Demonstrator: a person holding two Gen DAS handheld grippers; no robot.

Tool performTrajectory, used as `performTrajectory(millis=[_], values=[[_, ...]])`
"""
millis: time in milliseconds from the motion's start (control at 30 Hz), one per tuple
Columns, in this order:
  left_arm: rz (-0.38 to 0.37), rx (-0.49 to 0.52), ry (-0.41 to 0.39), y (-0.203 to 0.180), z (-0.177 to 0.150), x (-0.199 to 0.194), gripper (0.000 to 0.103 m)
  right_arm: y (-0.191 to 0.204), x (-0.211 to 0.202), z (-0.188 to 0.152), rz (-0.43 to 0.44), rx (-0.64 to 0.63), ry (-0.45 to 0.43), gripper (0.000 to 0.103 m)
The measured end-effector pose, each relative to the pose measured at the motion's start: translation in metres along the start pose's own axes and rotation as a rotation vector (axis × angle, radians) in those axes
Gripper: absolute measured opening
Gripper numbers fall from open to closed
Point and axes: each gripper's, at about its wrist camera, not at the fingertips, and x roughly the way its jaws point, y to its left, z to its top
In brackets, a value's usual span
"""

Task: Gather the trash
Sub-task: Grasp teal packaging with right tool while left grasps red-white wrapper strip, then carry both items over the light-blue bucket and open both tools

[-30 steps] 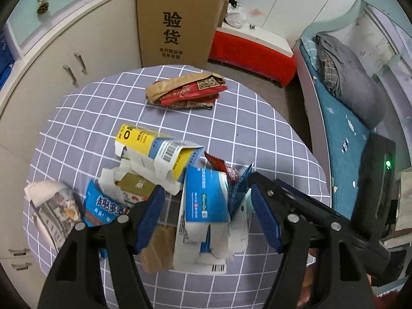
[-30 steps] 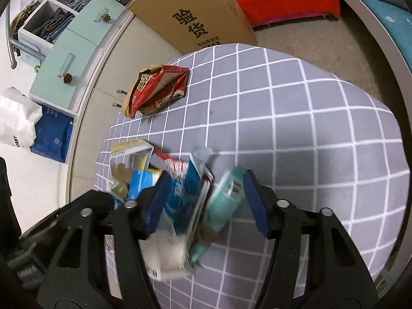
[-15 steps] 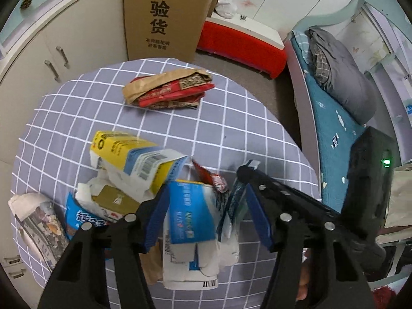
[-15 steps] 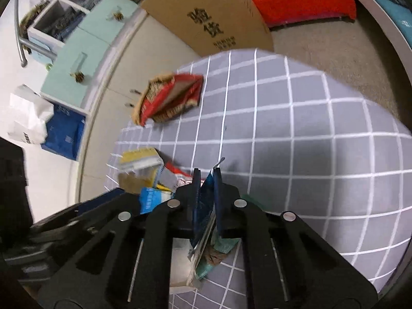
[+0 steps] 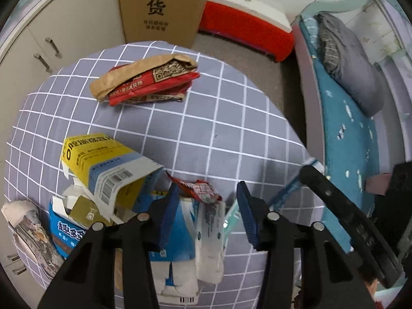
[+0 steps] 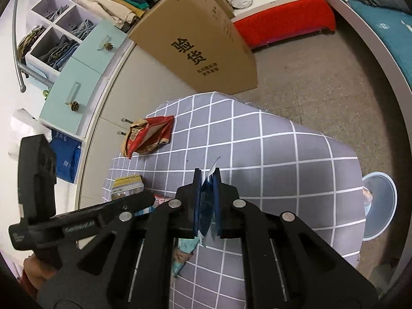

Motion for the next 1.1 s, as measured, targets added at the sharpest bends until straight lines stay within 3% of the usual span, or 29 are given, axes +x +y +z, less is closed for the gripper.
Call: performTrajectory(millis=[167, 233, 300, 567, 767, 933, 1100], values=[[0.044, -0.001, 0.053, 0.001, 0.008, 0.021, 0.030, -0.003, 0.000, 0.000, 0.004, 0.005, 0.002, 0.009], [0.046, -0.007, 0.076, 0.002, 0.010, 0.029, 0.012, -0.004, -0.001, 0.000, 0.007, 0.004, 0.003, 0.009], [0.037, -0.020, 0.068, 0.003, 0.011, 0.030, 0.003, -0.004, -0.002, 0.000, 0.010, 0.002, 0.003, 0.009], [-0.002, 0.003, -0.068, -0.024, 0.002, -0.008, 0.000, -0.014, -0.019, -0.001, 0.036, 0.018, -0.008, 0.009], [-0.049, 0.035, -0.137, -0.071, -0.008, -0.035, 0.000, -0.038, -0.052, 0.001, 0.076, 0.062, -0.040, 0.008], [-0.081, 0.100, -0.115, -0.131, -0.021, -0.025, 0.000, -0.082, -0.099, 0.003, 0.052, 0.097, -0.079, 0.009], [-0.125, 0.165, -0.047, -0.203, -0.050, 0.008, 0.000, -0.135, -0.148, 0.000, -0.053, 0.095, -0.111, 0.008]])
